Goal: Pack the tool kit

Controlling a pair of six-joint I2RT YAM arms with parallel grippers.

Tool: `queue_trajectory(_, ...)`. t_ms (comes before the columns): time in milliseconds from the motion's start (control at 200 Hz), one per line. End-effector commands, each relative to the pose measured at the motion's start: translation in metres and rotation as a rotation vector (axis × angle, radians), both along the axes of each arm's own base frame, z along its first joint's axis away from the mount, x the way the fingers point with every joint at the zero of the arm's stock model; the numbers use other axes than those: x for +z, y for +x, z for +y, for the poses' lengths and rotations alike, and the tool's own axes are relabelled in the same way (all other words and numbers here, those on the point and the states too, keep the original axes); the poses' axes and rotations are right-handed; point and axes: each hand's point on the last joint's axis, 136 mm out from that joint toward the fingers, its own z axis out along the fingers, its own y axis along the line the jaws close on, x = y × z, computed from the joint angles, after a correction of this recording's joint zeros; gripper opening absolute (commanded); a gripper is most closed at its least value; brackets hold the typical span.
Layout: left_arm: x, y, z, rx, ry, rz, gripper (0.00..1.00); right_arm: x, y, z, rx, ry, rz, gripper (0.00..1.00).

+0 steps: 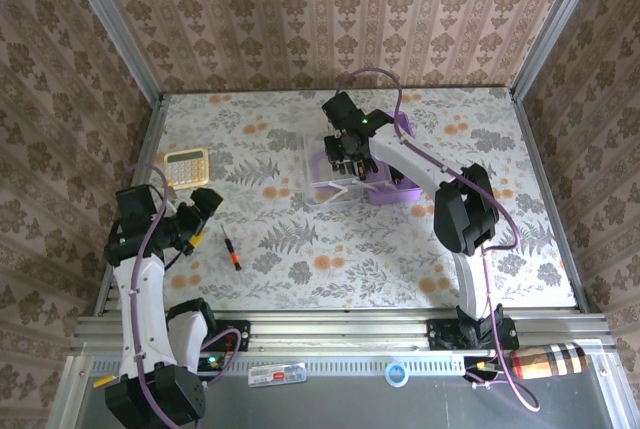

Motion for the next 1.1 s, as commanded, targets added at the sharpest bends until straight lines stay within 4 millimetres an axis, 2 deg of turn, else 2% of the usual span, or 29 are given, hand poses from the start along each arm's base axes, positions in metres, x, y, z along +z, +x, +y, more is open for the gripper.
queue_trajectory(0, 0.013, 0.0, -0.001, -0.02, 0.015, -0.024, 1.0, 0.002, -0.003, -0.008, -0.013, -0.008, 0.03, 0.31)
queue_trajectory(115, 0.018, -0.001, 0.0, -0.019, 0.026, -0.026, 1.0, 0.019, -0.003, -0.008, -0.006, 0.005, -0.004, 0.38)
queue_trajectory(325, 0.021, -0.001, 0.006, -0.01, 0.061, -0.019, 1.0, 0.045, -0.011, -0.01, -0.001, 0.034, -0.048, 0.39)
queue_trajectory(475, 0.026, -0.007, 0.016, -0.002, 0.126, 0.005, 1.0, 0.074, -0.037, 0.006, 0.048, 0.078, -0.101, 0.43)
queue_trajectory(625, 0.032, -0.018, 0.046, 0.08, 0.258, 0.078, 1.0, 0.091, -0.074, 0.031, 0.114, 0.116, -0.124, 0.46)
queue_trajectory(735, 0.029, -0.02, 0.067, 0.158, 0.347, 0.105, 1.0, 0.089, -0.106, 0.06, 0.188, 0.13, -0.122, 0.48)
queue_trajectory(915, 0.028, -0.019, 0.08, 0.212, 0.383, 0.12, 1.0, 0.067, -0.149, 0.108, 0.281, 0.154, -0.067, 0.48)
queue_trajectory(1095, 0.021, -0.02, 0.077, 0.231, 0.338, 0.107, 1.0, 0.033, -0.177, 0.152, 0.344, 0.146, -0.003, 0.49)
